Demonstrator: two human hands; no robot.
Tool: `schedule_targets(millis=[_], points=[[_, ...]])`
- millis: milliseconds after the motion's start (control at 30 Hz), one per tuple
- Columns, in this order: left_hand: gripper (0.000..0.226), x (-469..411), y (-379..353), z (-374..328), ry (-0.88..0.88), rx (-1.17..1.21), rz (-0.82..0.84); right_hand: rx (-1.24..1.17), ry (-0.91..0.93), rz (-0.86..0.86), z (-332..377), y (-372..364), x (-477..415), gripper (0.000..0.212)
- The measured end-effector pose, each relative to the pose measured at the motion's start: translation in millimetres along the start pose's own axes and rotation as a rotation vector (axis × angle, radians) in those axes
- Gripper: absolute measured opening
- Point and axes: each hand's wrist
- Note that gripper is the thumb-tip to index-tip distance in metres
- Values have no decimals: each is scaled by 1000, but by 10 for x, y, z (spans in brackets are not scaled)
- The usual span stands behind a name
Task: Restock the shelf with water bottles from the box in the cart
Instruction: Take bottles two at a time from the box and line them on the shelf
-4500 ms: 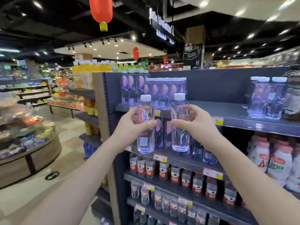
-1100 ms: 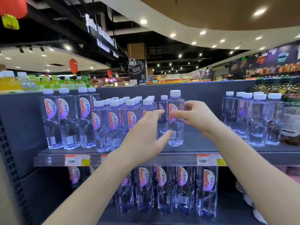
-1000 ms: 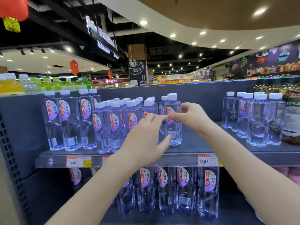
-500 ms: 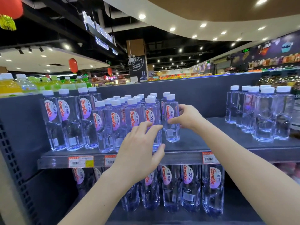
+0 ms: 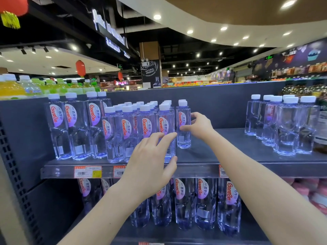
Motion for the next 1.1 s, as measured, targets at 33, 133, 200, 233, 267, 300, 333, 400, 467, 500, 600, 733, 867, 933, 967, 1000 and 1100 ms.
schedule_targets(millis=[33, 133, 200, 233, 267, 300, 333, 400, 467, 500, 600, 733, 867, 933, 967, 1000, 1100], points=[[64, 17, -1, 13, 1, 0, 3, -11, -2, -11, -13, -13, 5, 50], [64, 59, -9, 51, 3, -2, 1, -37, -16, -43, -39, -54, 28, 46], [64, 79, -16, 66, 7, -3, 0, -49, -21, -52, -52, -98, 36, 46], [64, 91, -18, 70, 8, 0, 2, -55, -22, -56, -52, -120, 34, 48], [64, 102, -18, 69, 9, 2, 5, -58, -25, -61, -50, -134, 36, 51], [64, 115, -16, 68, 10, 1, 6, -59, -30, -67, -44, -144, 38, 53], [65, 129, -15, 69, 12, -4, 8, -53, -35, -69, -50, -150, 39, 55], [65, 158, -11, 70, 17, -17, 17, -35, -47, -54, -72, -149, 54, 64], [66, 175, -26, 56, 21, -31, 30, 14, -66, -28, -95, -127, 85, 78], [66, 176, -38, 34, 20, -38, 39, 50, -77, -18, -109, -111, 97, 82], [67, 125, -87, -74, 8, -69, 86, 170, -66, -12, -155, -37, 168, 78], [68, 0, -95, -229, -8, -151, 113, 376, 14, -12, -236, 130, 335, 66], [69, -74, -111, -390, 28, -150, 148, 553, 85, -13, -280, 350, 676, 61], [68, -54, -130, -500, 28, -130, 170, 601, 80, -28, -287, 491, 929, 59], [67, -27, -132, -566, 22, -122, 177, 630, 76, -32, -286, 571, 1068, 58], [66, 3, -128, -632, 12, -116, 183, 661, 73, -34, -287, 654, 1195, 56], [66, 142, -77, -841, -24, -94, 195, 728, 41, -52, -270, 919, 1600, 52]])
Point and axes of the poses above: each hand's wrist, its own x-axis away from the middle knuckle, its own y-axis out of the back of the hand, z = x × y, and after that the axes turned 12 degrees about x, right-handed
